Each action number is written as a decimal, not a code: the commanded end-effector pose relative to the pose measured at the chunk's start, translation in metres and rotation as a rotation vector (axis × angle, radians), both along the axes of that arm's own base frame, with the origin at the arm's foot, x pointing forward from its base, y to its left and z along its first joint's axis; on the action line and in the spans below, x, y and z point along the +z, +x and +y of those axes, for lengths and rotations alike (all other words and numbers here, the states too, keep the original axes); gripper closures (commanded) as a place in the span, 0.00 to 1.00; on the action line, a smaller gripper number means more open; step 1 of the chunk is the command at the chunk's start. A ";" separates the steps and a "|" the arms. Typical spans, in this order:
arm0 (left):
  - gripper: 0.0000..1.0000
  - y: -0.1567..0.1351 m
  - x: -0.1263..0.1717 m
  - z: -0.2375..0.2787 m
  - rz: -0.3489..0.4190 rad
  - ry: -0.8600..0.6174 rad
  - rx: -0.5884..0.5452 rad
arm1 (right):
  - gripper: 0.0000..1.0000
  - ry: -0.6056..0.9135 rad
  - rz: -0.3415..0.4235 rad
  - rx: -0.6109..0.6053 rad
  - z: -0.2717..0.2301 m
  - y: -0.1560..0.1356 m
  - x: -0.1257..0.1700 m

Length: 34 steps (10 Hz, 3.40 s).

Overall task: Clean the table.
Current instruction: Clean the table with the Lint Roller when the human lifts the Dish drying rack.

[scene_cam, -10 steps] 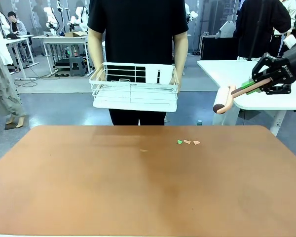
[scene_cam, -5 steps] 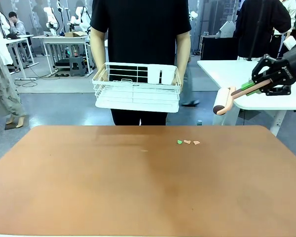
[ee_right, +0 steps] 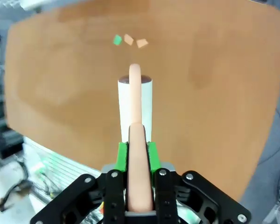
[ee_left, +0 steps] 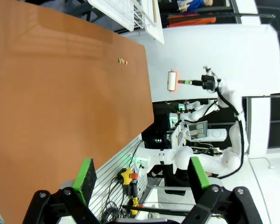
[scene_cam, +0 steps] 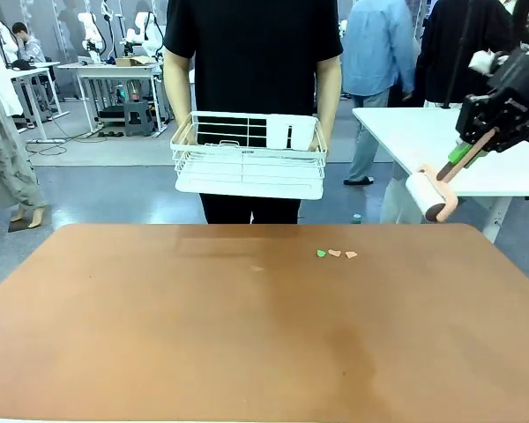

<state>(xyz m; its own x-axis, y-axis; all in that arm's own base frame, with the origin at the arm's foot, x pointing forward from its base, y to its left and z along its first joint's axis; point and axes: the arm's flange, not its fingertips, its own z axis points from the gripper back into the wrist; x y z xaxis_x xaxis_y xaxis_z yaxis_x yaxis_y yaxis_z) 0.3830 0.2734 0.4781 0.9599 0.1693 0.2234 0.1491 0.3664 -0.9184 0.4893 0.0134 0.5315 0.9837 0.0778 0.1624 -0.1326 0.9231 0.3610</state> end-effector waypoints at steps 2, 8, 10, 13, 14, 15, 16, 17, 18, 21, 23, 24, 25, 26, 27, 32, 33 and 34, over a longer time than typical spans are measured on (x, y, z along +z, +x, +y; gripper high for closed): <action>0.00 -0.004 0.001 0.001 -0.013 -0.004 0.001 | 0.79 -0.105 0.069 0.029 0.026 0.055 -0.037; 0.00 -0.004 0.001 0.001 -0.013 -0.004 0.001 | 0.79 -0.073 0.050 -0.101 0.041 0.069 -0.111; 0.00 -0.004 0.001 0.001 -0.013 -0.004 0.001 | 0.79 -0.101 0.053 -0.058 0.031 0.071 -0.107; 0.00 -0.004 0.001 0.001 -0.013 -0.004 0.001 | 0.79 -0.101 0.053 -0.058 0.031 0.071 -0.107; 0.00 -0.004 0.001 0.001 -0.013 -0.004 0.001 | 0.79 -0.101 0.053 -0.058 0.031 0.071 -0.107; 0.00 -0.004 0.001 0.001 -0.013 -0.004 0.001 | 0.79 -0.097 0.052 -0.068 0.031 0.073 -0.111; 0.00 -0.004 0.001 0.001 -0.013 -0.004 0.001 | 0.79 -0.046 0.039 -0.063 0.028 0.082 -0.121; 0.00 -0.004 0.001 0.001 -0.013 -0.004 0.001 | 0.79 -0.050 0.054 -0.068 0.030 0.094 -0.131; 0.00 -0.004 0.001 0.001 -0.013 -0.004 0.001 | 0.79 -0.065 0.081 -0.062 0.030 0.105 -0.135; 0.00 -0.004 0.001 0.001 -0.013 -0.004 0.001 | 0.79 -0.017 0.135 -0.047 0.020 0.132 -0.152; 0.00 -0.004 0.001 0.001 -0.013 -0.004 0.001 | 0.79 -0.017 0.149 -0.059 0.019 0.140 -0.160; 0.00 -0.004 0.001 0.001 -0.013 -0.004 0.001 | 0.79 -0.012 0.155 -0.068 0.016 0.144 -0.165; 0.00 -0.004 0.001 0.001 -0.013 -0.004 0.001 | 0.79 0.007 0.156 -0.079 0.011 0.146 -0.170; 0.00 -0.004 0.001 0.001 -0.013 -0.004 0.001 | 0.79 0.031 0.147 -0.078 0.009 0.144 -0.178; 0.00 -0.004 0.001 0.001 -0.013 -0.004 0.001 | 0.79 0.045 0.151 -0.064 0.007 0.143 -0.189; 0.00 -0.004 0.001 0.001 -0.013 -0.004 0.001 | 0.79 0.189 0.157 -0.079 -0.006 0.133 -0.245; 0.00 -0.004 0.001 0.001 -0.013 -0.004 0.001 | 0.79 0.189 0.161 -0.080 0.000 0.131 -0.253; 0.00 -0.004 0.001 0.001 -0.013 -0.004 0.001 | 0.79 0.194 0.179 -0.056 0.015 0.133 -0.263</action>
